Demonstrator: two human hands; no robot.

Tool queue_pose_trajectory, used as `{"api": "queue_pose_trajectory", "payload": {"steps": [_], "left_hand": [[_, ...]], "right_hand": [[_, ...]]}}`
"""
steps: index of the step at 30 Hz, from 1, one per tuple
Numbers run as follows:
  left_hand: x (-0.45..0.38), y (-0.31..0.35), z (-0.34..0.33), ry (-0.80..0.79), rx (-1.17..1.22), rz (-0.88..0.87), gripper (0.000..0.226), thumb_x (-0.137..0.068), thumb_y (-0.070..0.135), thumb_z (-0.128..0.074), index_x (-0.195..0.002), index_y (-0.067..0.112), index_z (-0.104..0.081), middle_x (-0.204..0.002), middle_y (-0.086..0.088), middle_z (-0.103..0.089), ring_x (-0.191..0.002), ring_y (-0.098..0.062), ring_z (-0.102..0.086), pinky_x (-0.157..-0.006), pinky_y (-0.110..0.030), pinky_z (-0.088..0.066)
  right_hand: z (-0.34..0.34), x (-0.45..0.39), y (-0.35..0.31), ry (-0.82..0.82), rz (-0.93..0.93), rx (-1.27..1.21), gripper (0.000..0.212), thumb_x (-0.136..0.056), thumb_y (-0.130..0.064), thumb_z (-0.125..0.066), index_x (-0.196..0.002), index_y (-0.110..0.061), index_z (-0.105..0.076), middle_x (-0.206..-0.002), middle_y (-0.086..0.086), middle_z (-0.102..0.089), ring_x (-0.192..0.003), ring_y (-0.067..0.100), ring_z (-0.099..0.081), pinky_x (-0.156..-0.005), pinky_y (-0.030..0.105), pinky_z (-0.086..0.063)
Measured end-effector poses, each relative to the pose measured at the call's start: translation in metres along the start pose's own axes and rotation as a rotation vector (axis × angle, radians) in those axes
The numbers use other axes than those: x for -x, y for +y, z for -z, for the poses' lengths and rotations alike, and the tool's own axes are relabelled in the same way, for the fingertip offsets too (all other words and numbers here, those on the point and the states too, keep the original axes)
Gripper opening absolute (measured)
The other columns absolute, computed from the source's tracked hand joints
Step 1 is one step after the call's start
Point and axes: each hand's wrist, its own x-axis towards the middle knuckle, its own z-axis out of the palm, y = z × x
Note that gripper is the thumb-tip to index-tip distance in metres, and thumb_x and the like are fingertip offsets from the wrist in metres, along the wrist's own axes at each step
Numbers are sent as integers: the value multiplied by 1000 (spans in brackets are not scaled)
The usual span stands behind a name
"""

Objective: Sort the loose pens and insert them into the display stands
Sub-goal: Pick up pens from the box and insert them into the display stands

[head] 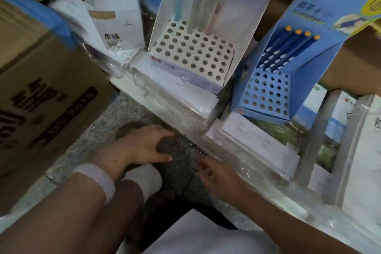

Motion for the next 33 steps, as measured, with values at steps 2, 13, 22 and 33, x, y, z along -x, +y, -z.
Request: {"api": "queue_pose_trajectory", "payload": {"steps": [2, 13, 22, 33], "left_hand": [[8, -16, -14, 108, -202, -8, 86, -73, 69, -52, -146, 36, -19, -155, -1, -17, -141, -19, -18, -114, -36, -20], [34, -73, -61, 169, -464, -63, 87, -81, 70, -43, -147, 38, 5, -155, 0, 17, -144, -22, 14, -113, -54, 2], [27, -120, -63, 505, -398, -210, 73, -75, 70, -33, -131, 24, -46, -137, -12, -50, -127, -25, -32, -100, -47, -19], [30, -137, -86, 441, -249, -127, 72, -75, 68, -36, -129, 24, -53, -136, -14, -50, -129, -22, -28, -105, -45, -24]], "right_hand": [[-17, -2, 0, -118, -65, 6, 58, -91, -48, -50, -142, -24, -36, -136, 1, -51, -120, 18, -52, -95, 26, -41], [-94, -26, 9, -212, -303, 101, 79, -91, -42, -54, -150, -24, -4, -157, 10, -11, -143, 25, -17, -111, 32, -23], [-126, -79, 40, -229, -592, 277, 75, -90, -22, -55, -150, -28, -10, -157, 12, 4, -143, 33, -16, -108, 47, -34], [-120, -87, 45, -2, -654, 310, 54, -91, -8, -49, -141, -10, -31, -138, 16, -40, -125, 33, -40, -92, 41, -44]]}}
